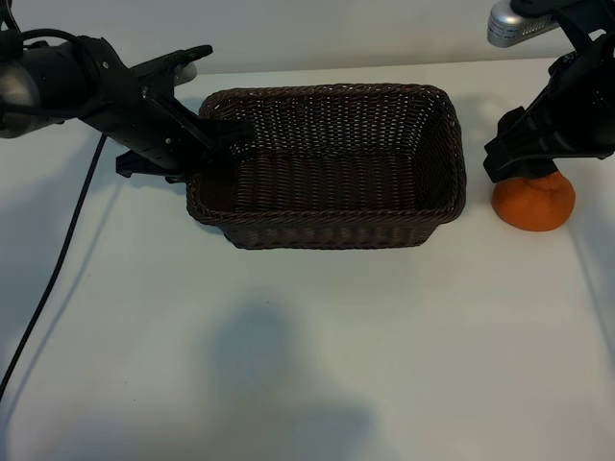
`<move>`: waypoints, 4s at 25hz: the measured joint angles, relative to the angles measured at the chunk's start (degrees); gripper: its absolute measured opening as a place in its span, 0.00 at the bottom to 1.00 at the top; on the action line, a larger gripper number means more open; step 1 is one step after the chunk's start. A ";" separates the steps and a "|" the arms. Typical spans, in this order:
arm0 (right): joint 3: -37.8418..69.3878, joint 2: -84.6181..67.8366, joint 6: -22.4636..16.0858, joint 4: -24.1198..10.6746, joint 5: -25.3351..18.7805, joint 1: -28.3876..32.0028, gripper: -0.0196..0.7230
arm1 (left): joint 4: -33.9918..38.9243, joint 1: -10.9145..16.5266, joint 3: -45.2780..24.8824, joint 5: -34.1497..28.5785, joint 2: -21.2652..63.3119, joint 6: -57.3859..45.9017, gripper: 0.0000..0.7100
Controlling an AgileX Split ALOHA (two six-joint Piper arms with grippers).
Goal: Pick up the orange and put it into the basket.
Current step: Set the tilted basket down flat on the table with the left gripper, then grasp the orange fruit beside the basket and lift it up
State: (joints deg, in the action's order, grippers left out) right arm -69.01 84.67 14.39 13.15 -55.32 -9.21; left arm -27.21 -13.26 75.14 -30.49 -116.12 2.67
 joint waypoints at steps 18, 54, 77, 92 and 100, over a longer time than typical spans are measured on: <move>0.00 0.00 0.00 0.00 0.00 0.00 0.83 | 2.39 0.00 0.11 -4.61 7.89 -1.75 0.95; 0.00 0.00 0.03 0.00 0.00 0.00 0.83 | 13.97 26.72 0.29 -23.68 33.17 2.69 0.84; 0.00 0.00 0.03 0.00 0.00 0.00 0.83 | 19.70 26.72 -13.56 -24.61 84.36 2.80 0.84; 0.00 0.00 0.03 0.00 -0.18 0.00 0.83 | 20.90 24.26 -26.89 -23.95 102.42 -5.10 0.84; 0.00 0.00 0.03 0.00 -0.18 0.00 0.83 | 23.42 22.02 -31.85 -28.98 114.17 0.82 0.84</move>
State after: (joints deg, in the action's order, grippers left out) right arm -69.01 84.67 14.43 13.15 -55.50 -9.21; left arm -3.80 8.76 43.29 -59.47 -1.95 3.49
